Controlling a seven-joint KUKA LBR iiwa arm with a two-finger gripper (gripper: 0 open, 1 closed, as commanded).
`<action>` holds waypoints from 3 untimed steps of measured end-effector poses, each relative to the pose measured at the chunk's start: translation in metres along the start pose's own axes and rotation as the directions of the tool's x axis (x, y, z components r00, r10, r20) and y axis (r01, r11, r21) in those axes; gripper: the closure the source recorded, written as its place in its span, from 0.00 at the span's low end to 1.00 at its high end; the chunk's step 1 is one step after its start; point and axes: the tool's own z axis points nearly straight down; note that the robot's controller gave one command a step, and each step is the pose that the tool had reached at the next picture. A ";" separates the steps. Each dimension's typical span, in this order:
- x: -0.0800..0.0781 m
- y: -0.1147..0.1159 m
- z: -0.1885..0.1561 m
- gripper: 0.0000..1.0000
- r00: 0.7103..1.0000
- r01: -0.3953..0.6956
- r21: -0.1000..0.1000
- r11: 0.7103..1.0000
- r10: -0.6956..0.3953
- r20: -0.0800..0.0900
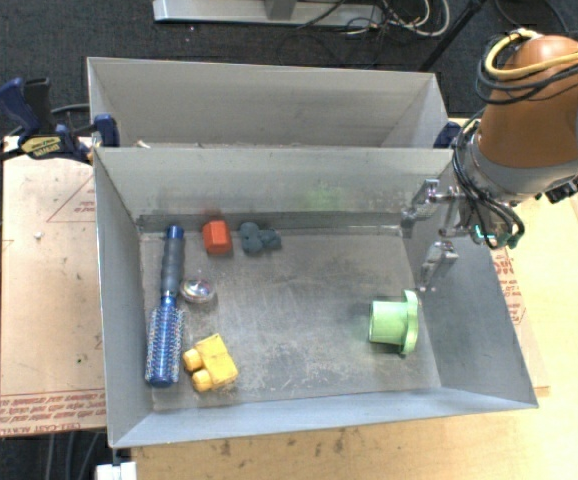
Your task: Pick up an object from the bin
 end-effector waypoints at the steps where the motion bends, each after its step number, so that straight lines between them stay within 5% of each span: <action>1: 0.007 -0.049 0.142 0.00 0.951 0.308 0.003 0.951 -0.308 0.008; 3: 0.093 -0.018 0.140 0.00 0.997 0.082 0.001 0.997 -0.082 0.008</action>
Offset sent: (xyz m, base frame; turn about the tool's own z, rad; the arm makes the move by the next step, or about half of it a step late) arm -0.0080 -0.0486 -0.1409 -0.3160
